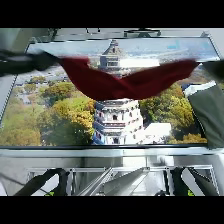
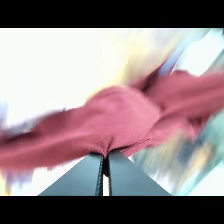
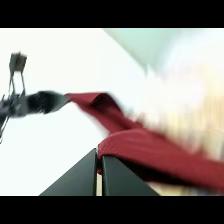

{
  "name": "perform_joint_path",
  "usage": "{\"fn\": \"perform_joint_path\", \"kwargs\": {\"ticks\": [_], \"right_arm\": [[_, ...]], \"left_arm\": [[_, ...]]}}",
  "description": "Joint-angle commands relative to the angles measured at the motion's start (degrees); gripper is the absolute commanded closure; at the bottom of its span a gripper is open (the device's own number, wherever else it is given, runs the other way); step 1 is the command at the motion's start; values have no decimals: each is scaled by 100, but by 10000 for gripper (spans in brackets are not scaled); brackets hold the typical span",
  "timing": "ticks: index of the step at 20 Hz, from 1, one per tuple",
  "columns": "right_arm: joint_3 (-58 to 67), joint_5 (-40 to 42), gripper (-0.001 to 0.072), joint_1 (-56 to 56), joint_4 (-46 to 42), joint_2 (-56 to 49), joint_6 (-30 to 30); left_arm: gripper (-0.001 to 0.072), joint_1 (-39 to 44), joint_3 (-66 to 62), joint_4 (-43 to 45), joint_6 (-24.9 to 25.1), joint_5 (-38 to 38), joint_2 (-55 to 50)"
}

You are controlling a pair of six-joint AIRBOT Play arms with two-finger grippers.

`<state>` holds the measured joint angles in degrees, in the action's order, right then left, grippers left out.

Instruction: Fold the shirts.

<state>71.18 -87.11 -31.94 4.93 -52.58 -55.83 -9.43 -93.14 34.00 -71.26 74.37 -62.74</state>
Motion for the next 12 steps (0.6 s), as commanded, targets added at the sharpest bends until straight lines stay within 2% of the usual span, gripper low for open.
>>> {"fn": "perform_joint_path", "kwargs": {"ticks": [1,4,6,9,12], "right_arm": [[1718,492,692,-887,721,520,-9],[2542,1045,692,-1231,264,660,-33],[2634,1279,693,-1110,-295,616,-52],[2605,1290,693,-402,-1316,227,-122],[2503,1480,693,964,-2594,-597,-122]], "left_arm": [[681,-1961,-581,-2192,323,-240,1088],[681,-3357,-673,-2345,476,-234,1663],[680,-3530,-361,-2356,645,-297,1803],[681,-2673,457,-2090,1038,-348,1604],[681,-1185,1167,-605,1038,-807,885]]}}
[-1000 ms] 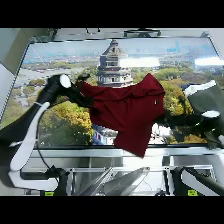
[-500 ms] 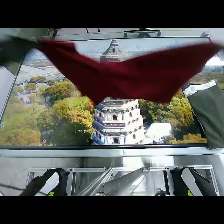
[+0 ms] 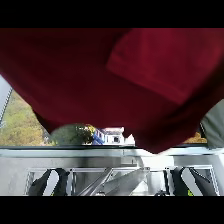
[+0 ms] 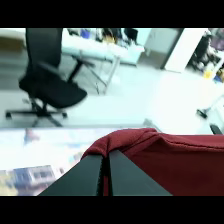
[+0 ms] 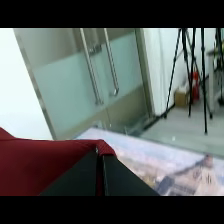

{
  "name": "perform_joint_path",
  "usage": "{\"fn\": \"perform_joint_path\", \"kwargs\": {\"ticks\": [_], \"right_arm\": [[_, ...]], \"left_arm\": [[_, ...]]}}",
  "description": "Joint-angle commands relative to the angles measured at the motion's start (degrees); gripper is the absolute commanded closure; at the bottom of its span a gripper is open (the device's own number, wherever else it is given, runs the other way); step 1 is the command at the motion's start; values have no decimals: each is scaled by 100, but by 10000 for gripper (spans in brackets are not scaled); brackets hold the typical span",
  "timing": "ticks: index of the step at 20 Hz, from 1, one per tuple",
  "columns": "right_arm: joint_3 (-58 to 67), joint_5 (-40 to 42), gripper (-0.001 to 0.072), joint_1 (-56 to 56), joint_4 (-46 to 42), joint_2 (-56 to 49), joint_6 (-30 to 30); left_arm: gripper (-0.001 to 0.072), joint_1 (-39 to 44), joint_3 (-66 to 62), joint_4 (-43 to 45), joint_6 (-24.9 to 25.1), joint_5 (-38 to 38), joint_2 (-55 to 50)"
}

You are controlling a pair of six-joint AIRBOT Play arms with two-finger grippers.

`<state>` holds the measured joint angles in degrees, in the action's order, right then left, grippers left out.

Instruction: Fold the shirts.

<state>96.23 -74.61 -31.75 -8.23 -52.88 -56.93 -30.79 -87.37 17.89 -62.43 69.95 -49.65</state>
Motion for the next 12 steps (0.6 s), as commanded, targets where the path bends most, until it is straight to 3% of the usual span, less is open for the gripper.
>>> {"fn": "perform_joint_path", "kwargs": {"ticks": [1,4,6,12], "right_arm": [[-55,345,693,1355,-1779,-892,-48],[-142,1014,693,2247,-3318,-2131,-352],[-142,1517,693,2544,-3849,-2962,-577],[-142,2500,693,2914,-3849,-4699,-852]], "left_arm": [[681,1397,793,1469,155,-697,-728],[680,2347,1128,2551,155,-1950,-1952],[680,2568,1034,2793,157,-2468,-2870],[681,2481,-363,2741,155,-2188,-5311]]}}
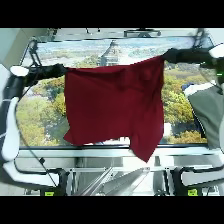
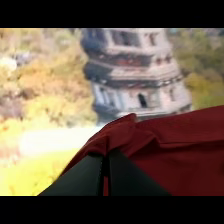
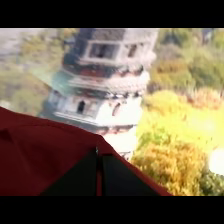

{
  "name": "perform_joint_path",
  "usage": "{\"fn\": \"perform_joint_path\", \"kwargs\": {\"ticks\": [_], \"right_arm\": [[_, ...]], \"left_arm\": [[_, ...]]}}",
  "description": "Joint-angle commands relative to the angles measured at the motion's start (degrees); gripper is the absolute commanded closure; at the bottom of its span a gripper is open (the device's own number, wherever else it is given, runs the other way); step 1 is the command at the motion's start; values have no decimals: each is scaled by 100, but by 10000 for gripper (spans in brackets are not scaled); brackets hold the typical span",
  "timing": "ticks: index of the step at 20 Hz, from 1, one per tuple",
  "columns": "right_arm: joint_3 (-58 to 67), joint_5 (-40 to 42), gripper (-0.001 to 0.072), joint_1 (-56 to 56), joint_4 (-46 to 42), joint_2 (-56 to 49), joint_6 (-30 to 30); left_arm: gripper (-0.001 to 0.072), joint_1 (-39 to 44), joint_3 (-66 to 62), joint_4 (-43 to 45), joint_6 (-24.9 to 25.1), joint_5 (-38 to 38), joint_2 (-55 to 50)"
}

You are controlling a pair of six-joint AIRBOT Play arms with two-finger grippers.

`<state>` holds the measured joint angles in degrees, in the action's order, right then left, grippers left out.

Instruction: Fold the shirts.

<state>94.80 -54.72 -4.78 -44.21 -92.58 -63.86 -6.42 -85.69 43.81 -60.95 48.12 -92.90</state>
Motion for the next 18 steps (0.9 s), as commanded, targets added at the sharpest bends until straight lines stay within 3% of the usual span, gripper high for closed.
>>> {"fn": "perform_joint_path", "kwargs": {"ticks": [1,3,4,5,6,7,9,11,15,18], "right_arm": [[0,599,693,251,-254,-855,-219],[2,688,691,247,-184,-964,-304],[11,664,669,223,-184,-951,-306],[31,592,533,184,-173,-909,-302],[33,466,430,114,-166,-835,-304],[33,238,418,31,-168,-743,-302],[31,-376,418,-177,-175,-525,-297],[28,-1150,418,-463,-240,-310,-190],[-463,-2529,418,-901,-1248,72,-238],[-1814,-2562,418,-1320,-1456,568,-155]], "left_arm": [[680,44,-708,151,7,7,-1176],[674,-24,-1034,151,2,157,-1405],[555,-61,-1180,153,4,308,-1443],[419,-142,-1322,153,0,490,-1438],[417,-234,-1497,162,0,782,-1423],[418,-361,-1725,160,-63,1222,-1423],[426,-647,-2096,164,-461,2111,-1423],[707,-890,-2144,168,-546,2944,-1335],[707,-1296,-634,175,-461,3759,-551],[706,-1744,1062,240,-295,3668,299]]}}
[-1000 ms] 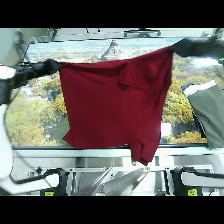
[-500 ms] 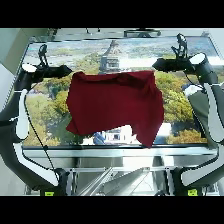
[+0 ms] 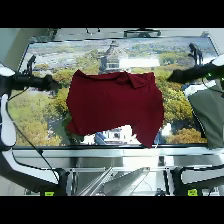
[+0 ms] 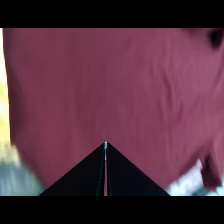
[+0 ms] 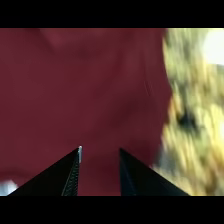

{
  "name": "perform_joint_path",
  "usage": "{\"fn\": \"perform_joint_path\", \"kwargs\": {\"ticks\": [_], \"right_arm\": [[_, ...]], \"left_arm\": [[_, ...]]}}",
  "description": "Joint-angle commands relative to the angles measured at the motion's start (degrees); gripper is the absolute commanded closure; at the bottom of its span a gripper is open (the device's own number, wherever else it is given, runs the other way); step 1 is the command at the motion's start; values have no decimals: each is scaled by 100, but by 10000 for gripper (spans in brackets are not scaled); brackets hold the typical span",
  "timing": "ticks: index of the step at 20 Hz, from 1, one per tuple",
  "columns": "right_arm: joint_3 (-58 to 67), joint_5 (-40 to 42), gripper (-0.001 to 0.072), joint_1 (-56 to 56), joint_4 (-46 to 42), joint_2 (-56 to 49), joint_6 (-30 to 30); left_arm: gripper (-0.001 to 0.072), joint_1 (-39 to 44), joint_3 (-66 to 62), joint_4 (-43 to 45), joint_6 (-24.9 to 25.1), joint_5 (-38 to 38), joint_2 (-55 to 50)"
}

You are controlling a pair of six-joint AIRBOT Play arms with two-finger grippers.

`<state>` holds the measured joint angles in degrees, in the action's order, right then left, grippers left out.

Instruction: Fold the shirts.

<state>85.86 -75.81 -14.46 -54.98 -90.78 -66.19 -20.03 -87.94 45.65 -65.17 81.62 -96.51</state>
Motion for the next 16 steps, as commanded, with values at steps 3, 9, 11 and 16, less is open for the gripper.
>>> {"fn": "perform_joint_path", "kwargs": {"ticks": [3,9,11,16], "right_arm": [[-2367,179,418,-706,48,890,426],[-3228,529,419,-822,542,1025,883],[-3228,455,419,-824,763,1025,1008],[-3230,448,419,-820,957,1025,1180]], "left_arm": [[399,-774,2538,590,125,55,1237],[366,-868,3265,686,955,-319,809],[366,-734,3158,710,986,-321,411],[366,-264,2527,715,962,-131,-422]]}}
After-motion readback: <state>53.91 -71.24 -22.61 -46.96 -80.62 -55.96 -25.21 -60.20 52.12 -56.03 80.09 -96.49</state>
